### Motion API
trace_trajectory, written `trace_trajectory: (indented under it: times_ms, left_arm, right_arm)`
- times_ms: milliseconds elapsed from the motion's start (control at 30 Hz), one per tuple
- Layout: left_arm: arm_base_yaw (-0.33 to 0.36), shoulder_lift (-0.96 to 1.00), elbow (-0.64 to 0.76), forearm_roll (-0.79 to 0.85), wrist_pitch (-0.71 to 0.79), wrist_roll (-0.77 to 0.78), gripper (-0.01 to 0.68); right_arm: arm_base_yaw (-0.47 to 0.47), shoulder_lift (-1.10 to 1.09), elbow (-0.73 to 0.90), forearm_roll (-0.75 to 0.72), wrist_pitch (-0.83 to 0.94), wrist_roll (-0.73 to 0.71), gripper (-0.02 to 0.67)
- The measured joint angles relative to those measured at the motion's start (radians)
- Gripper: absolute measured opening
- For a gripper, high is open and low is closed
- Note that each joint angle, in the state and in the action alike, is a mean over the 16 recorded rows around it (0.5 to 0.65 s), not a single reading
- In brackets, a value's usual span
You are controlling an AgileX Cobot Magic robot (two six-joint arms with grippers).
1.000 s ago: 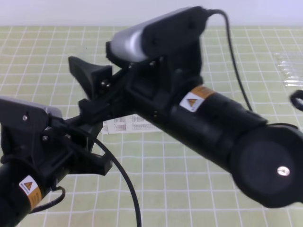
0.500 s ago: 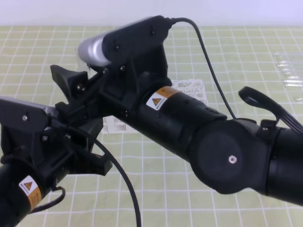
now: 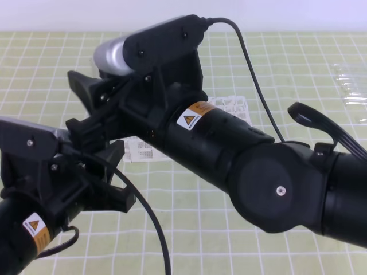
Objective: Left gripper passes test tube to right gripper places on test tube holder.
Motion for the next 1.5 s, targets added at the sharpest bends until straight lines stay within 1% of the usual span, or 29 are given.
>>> trace_trajectory:
  times_ms: [200, 367, 633, 767, 933, 1367, 1500]
  left_arm:
    - [0.000, 0.000, 0.000, 0.003, 0.002, 0.002, 0.012]
    - [0.001, -0.001, 0.000, 0.013, 0.004, 0.005, 0.018]
    - [0.001, -0.001, 0.000, 0.012, -0.001, 0.034, 0.018]
    - [0.001, -0.002, 0.000, 0.010, -0.005, 0.057, 0.031]
    - [0.001, -0.002, 0.000, 0.002, -0.008, 0.085, 0.090]
    - [0.002, -0.004, 0.000, 0.010, 0.035, 0.106, 0.319]
    - [0.001, -0.011, 0.000, 0.000, 0.057, 0.107, 0.361]
  right_arm:
    - [-0.001, 0.000, 0.000, -0.002, -0.002, -0.007, 0.175]
    - [-0.003, 0.000, 0.000, -0.004, -0.002, -0.012, 0.115]
    - [-0.003, 0.000, 0.000, -0.006, 0.001, -0.015, 0.104]
    - [-0.003, 0.000, 0.000, -0.005, 0.003, -0.015, 0.104]
    - [-0.003, 0.000, 0.000, -0.004, 0.006, -0.014, 0.104]
    - [-0.001, -0.001, 0.000, 0.004, 0.017, -0.021, 0.102]
    - [-0.007, -0.002, 0.000, 0.018, 0.014, -0.048, 0.102]
